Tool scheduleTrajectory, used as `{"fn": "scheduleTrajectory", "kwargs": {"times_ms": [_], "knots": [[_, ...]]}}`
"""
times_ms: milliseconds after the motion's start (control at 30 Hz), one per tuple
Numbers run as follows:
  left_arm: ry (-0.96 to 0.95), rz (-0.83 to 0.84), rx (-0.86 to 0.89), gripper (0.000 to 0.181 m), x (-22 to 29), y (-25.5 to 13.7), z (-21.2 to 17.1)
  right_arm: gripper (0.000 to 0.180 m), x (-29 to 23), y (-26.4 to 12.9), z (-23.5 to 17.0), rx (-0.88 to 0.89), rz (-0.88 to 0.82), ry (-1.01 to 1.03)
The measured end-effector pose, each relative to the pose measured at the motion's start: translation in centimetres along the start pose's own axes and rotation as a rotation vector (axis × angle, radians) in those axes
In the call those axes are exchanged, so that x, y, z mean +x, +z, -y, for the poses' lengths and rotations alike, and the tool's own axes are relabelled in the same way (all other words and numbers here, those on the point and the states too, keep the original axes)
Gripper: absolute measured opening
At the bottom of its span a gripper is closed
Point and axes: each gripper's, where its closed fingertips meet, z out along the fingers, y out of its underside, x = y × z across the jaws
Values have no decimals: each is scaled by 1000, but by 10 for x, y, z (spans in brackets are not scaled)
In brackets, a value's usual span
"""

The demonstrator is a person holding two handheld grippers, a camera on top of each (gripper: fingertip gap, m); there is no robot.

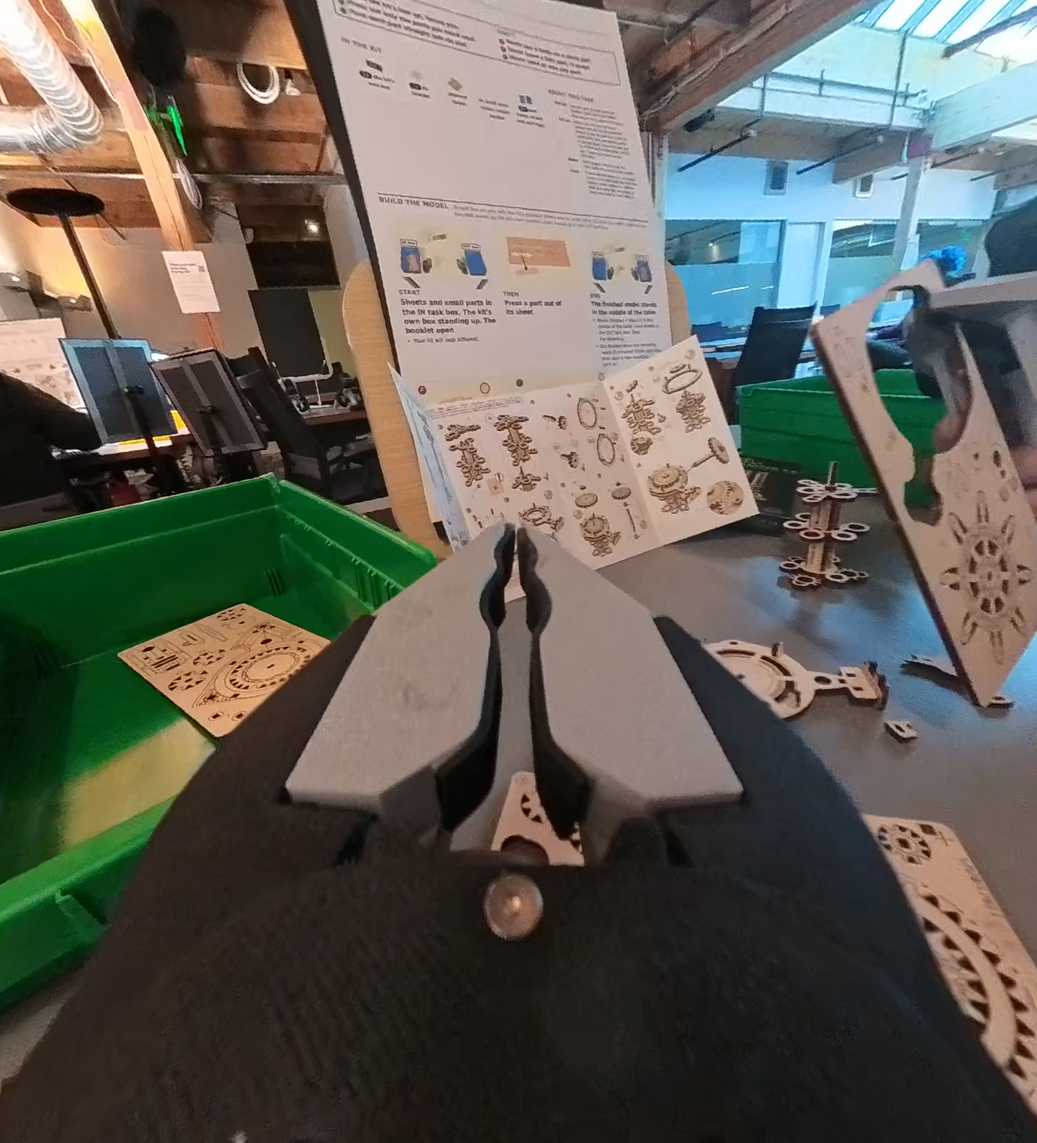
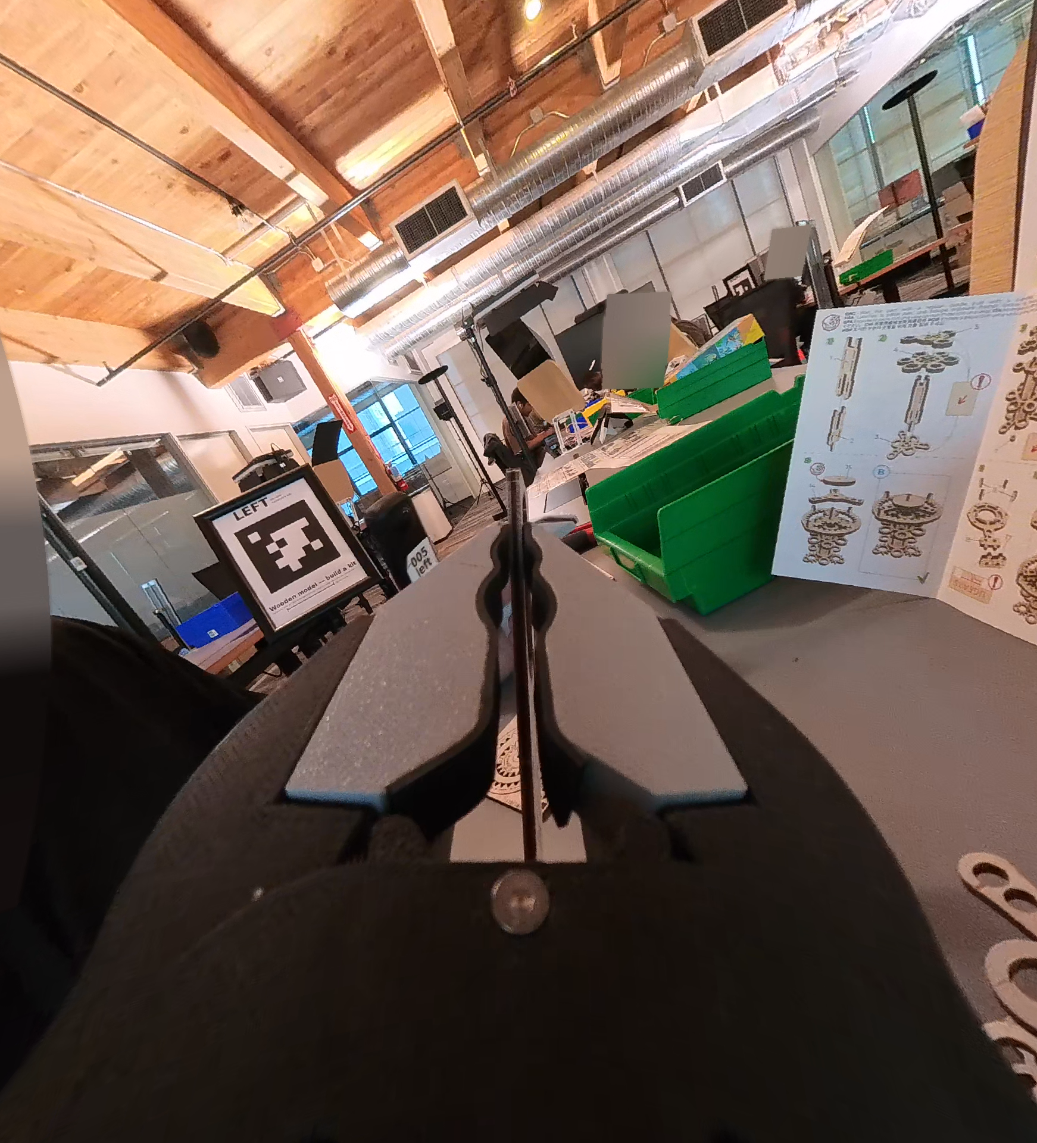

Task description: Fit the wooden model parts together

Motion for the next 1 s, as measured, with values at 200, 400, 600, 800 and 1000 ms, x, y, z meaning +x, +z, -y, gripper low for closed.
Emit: {"fn": "scheduleTrajectory", "kwargs": {"times_ms": [200,400,600,800,1000], "knots": [[-55,58,6,17,-13,-1,-1,0,0,2,1,-8,12,9],[-97,136,-11,57,-29,1,-5,0,2,9,-4,-33,10,3],[-14,83,-9,63,-8,8,-2,0,-22,14,-13,-93,106,-17],[193,-34,144,57,45,-6,27,0,-54,18,-43,-248,286,-46],[182,-86,259,51,75,-33,48,0,-70,41,-66,-337,348,6]]}}
